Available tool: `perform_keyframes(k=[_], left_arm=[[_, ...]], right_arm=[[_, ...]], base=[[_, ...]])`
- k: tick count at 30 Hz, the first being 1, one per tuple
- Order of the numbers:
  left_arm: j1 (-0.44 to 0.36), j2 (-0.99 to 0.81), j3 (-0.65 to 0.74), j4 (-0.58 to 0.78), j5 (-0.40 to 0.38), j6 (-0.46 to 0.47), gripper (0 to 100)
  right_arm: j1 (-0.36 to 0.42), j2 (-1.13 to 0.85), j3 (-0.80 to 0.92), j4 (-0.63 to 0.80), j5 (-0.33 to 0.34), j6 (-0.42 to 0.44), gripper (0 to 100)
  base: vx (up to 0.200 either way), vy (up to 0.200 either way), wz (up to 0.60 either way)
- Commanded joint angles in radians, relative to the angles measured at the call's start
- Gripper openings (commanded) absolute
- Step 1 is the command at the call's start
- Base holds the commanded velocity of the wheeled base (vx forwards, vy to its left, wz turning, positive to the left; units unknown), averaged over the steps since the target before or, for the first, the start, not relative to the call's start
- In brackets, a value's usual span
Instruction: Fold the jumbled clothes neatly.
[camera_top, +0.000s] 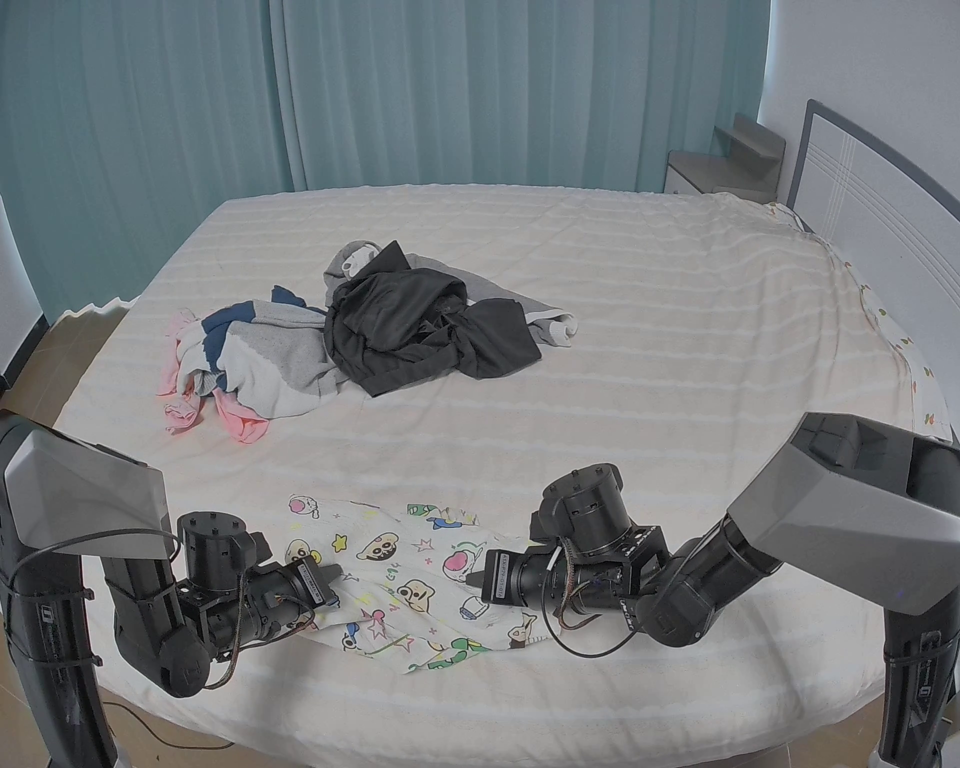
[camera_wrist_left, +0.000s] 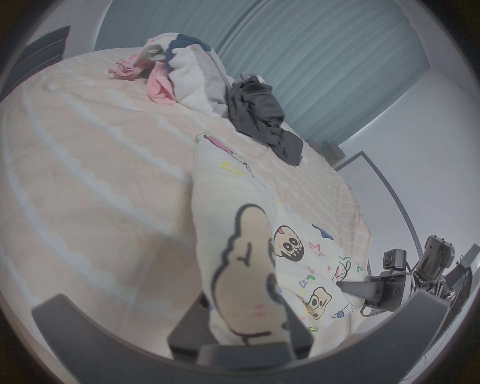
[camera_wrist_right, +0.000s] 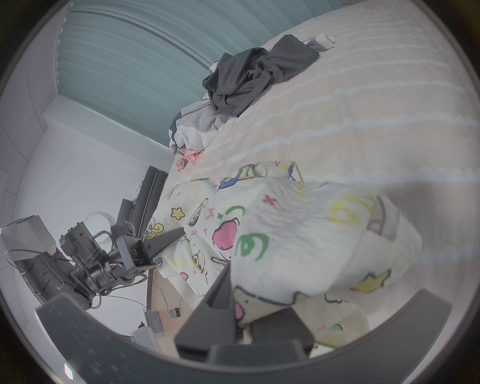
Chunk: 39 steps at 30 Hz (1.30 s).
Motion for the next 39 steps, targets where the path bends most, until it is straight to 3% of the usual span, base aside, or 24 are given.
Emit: perform_keyframes(k=[1,2,4,16,17,22,27,29,39], left_arm=[[0.009,0.009,-0.002,-0.001,0.000,0.000,0],[0.018,0.021,-0.007,-0.001,0.000,0.000,0],[0.020,0.032,-0.005,-0.005,0.001,0.001,0],[0.018,0.130,0.015,-0.142,0.001,0.000,0],[0.018,0.130,0.015,-0.142,0.001,0.000,100],[0.020,0.134,0.015,-0.143,0.006,0.001,100],[0.046,0.134,0.013,-0.146,0.084,0.027,100],[0.069,0.118,0.016,-0.146,0.149,0.061,100],[0.124,0.001,0.051,-0.146,0.187,0.044,100]], right_arm=[[0.006,0.022,-0.022,-0.001,-0.008,0.000,0],[0.011,0.053,-0.056,-0.001,-0.048,0.000,0],[0.011,0.071,-0.065,-0.001,-0.065,-0.002,0],[0.004,0.088,-0.080,0.002,-0.076,0.000,0],[0.004,0.090,-0.082,0.002,-0.079,0.000,100],[0.004,0.088,-0.080,-0.002,-0.096,0.000,100],[-0.015,0.071,-0.062,-0.001,-0.143,0.000,100],[-0.048,0.031,-0.031,0.002,-0.185,0.000,100],[-0.137,-0.188,0.187,-0.007,-0.185,0.004,100]], base=[[0.000,0.200,0.00],[0.000,0.200,0.00],[0.000,0.000,0.00],[0.000,0.000,0.00],[0.000,0.000,0.00],[0.000,0.000,0.00],[0.000,0.000,0.00],[0.000,0.000,0.00],[0.000,0.000,0.00]])
